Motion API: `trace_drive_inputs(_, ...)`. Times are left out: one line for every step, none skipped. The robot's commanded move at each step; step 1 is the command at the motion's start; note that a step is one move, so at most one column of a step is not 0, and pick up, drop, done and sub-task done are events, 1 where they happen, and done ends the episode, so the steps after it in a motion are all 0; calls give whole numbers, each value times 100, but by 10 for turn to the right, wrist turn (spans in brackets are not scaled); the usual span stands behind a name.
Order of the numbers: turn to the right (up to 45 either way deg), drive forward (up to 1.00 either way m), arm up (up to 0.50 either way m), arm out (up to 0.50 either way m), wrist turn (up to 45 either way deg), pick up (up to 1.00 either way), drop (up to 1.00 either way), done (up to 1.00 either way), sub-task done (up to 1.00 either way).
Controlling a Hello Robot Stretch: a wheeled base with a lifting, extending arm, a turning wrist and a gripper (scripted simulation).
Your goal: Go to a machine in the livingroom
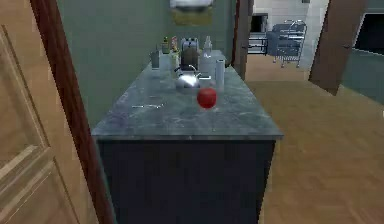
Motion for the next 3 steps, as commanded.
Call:
trace_drive_inputs(450,0,0,0,0,0,0,0,0)
trace_drive_inputs(0,80,0,0,0,0,0,0,0)
trace_drive_inputs(360,0,0,0,0,0,0,0,0)
